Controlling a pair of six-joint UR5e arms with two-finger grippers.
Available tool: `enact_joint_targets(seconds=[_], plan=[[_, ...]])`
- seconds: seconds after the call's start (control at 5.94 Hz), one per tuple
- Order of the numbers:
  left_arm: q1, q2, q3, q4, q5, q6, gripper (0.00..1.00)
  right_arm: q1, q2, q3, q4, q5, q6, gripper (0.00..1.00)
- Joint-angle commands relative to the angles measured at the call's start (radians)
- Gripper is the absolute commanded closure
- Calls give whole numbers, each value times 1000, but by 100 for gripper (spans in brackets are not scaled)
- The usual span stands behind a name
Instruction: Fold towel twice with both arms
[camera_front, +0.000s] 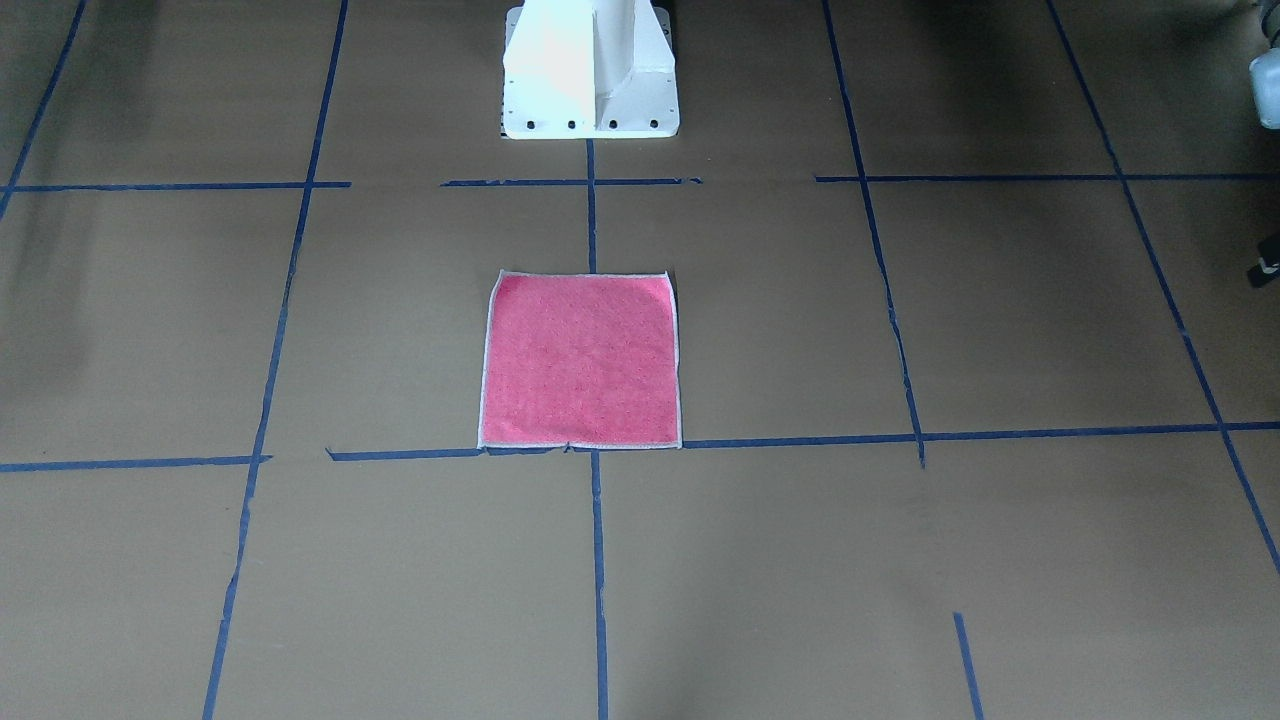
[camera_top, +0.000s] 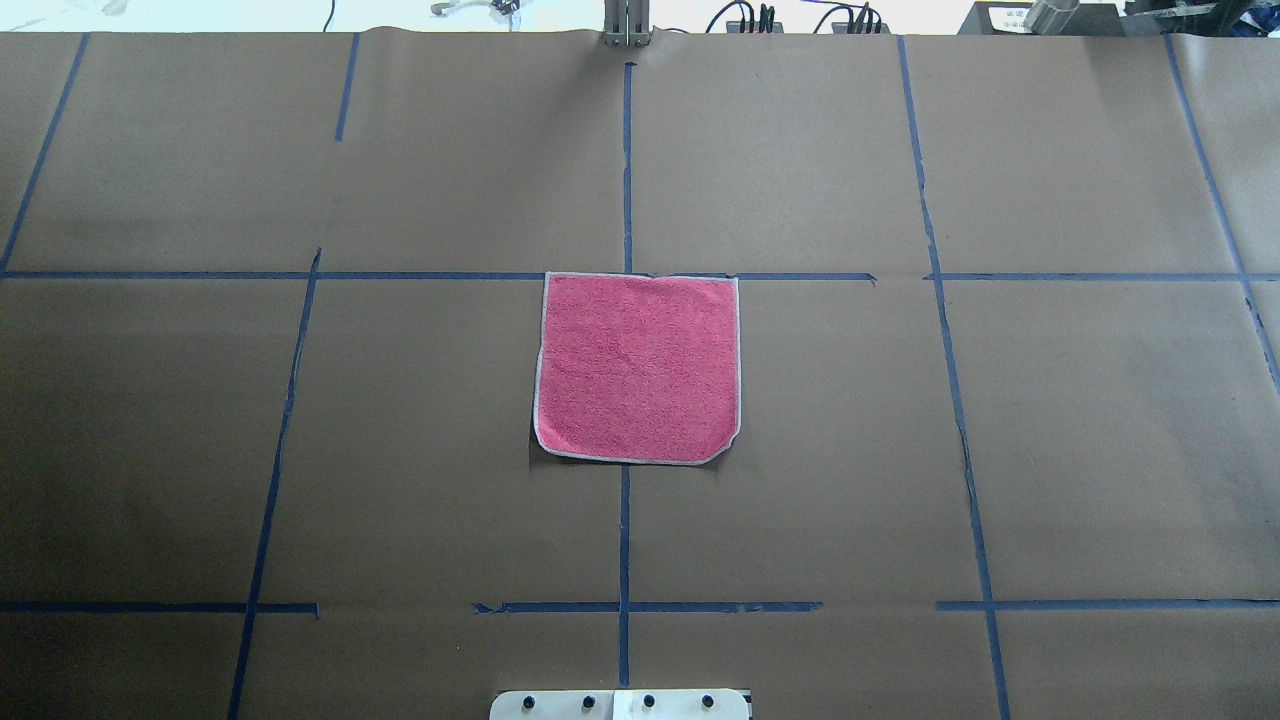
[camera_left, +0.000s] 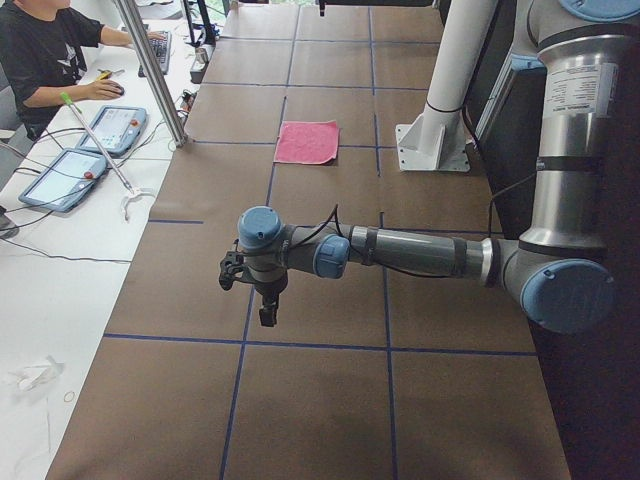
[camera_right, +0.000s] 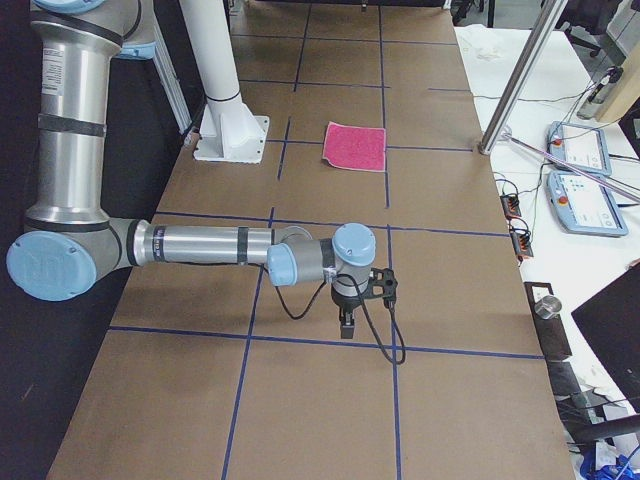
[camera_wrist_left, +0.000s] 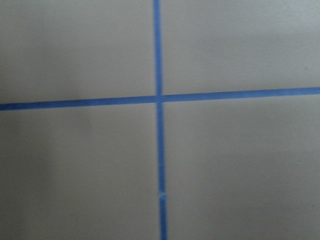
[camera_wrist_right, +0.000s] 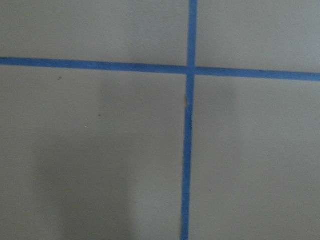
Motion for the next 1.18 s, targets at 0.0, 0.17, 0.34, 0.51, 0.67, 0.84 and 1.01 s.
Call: enact_joint_targets(seconds=[0.0, 0.17, 0.34, 0.51, 0.67, 0.84, 1.01], plan=[[183, -133, 0, 0, 8, -221, 0, -158, 124, -2, 0, -2, 186, 0], [306, -232, 1, 0, 40, -380, 0, -217, 175, 6, 0, -2, 278, 0], [444, -323, 3, 2, 89, -564, 0, -273, 216, 25, 0, -2, 417, 0], [530, -394, 1, 8, 97, -730, 0, -344, 243, 68, 0, -16, 565, 0], [599, -461, -3, 8, 117, -888, 0, -449, 247, 158, 0, -57, 737, 0], [699, -509, -22, 9, 176, -1048, 0, -558, 244, 252, -1, -110, 926, 0], [767, -551, -22, 14, 234, -1142, 0, -670, 249, 300, -25, -202, 1061, 0]])
